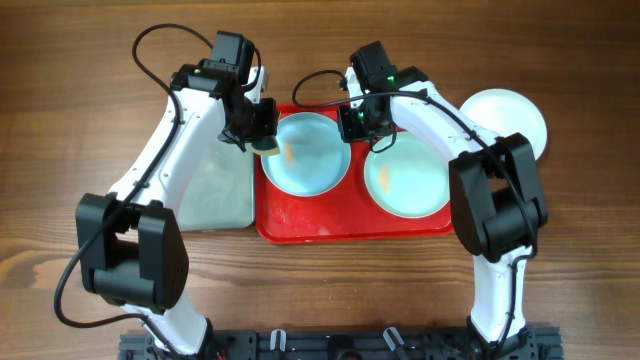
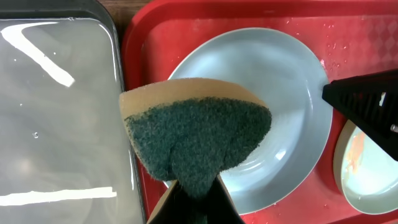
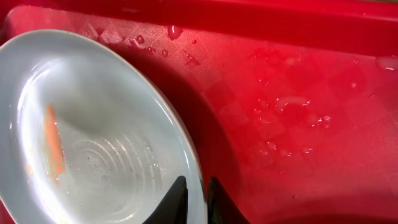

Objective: Clean dirty plates on tray and stack at the side

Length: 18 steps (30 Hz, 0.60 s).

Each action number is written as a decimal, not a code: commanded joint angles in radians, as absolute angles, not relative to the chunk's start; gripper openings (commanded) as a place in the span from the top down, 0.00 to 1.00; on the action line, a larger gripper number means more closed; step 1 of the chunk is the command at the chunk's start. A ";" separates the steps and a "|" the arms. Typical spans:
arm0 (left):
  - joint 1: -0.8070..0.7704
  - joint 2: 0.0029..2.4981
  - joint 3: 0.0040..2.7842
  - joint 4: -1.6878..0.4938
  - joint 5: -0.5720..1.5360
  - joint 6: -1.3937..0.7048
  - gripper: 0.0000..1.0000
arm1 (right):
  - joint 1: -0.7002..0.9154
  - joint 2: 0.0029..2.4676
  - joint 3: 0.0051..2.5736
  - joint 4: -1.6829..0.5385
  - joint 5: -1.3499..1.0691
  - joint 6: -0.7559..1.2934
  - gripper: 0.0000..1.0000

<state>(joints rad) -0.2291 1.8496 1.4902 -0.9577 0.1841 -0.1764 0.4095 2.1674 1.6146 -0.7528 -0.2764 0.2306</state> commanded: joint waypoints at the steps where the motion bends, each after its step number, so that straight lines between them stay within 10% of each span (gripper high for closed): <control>1: -0.228 1.861 1.483 -0.941 0.193 -0.181 0.96 | 0.408 2.166 1.608 -0.749 -0.262 0.239 0.87; 18: -0.230 1.862 1.483 -0.936 0.194 -0.200 0.96 | 0.405 2.169 1.555 -0.767 -0.428 0.239 0.96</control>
<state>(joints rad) -0.2291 1.8496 1.4895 -0.9386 0.1841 -0.1814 0.4076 2.1674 1.5635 -0.7555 -0.3321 0.2375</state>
